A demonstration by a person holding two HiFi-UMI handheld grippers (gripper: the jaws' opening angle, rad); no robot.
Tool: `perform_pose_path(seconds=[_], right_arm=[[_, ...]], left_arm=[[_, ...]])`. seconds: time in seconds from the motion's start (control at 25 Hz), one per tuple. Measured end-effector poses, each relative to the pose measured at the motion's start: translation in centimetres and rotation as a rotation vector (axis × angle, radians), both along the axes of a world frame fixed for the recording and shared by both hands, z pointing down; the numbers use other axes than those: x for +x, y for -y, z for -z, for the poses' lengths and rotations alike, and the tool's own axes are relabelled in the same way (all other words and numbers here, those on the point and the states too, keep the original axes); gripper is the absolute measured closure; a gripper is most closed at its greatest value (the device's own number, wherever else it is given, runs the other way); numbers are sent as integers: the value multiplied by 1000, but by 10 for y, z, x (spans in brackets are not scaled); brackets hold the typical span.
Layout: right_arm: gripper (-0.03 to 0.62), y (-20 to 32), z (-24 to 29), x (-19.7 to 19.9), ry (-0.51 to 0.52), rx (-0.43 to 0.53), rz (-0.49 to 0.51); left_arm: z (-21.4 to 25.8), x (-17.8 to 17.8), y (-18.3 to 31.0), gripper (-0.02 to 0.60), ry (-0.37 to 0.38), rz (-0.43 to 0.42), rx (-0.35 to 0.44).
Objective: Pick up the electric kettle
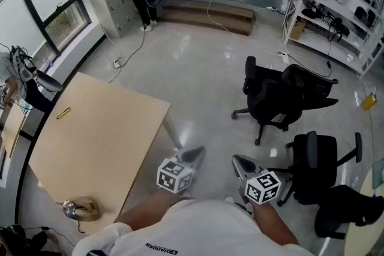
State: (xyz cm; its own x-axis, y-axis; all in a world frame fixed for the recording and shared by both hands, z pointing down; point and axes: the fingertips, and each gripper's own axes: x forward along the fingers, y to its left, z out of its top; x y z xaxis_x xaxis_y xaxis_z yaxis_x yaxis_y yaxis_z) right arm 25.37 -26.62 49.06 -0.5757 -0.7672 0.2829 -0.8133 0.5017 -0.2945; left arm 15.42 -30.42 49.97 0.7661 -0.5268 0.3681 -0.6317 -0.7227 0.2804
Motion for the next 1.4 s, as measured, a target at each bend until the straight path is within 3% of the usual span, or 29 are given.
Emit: perform_pose_path(seconds=[0.84,1.12,1.4], right_arm=[[574,-3,6,3,66,35,49],[574,-15,-1,13,61,-3,153],[572,-38,-12,40,60,-32,267]], left_arm=[[-3,6,-7,586,21,53,1],[1,13,-22,586,25,133,12],[-3,33,-54,586,-11,266,20]])
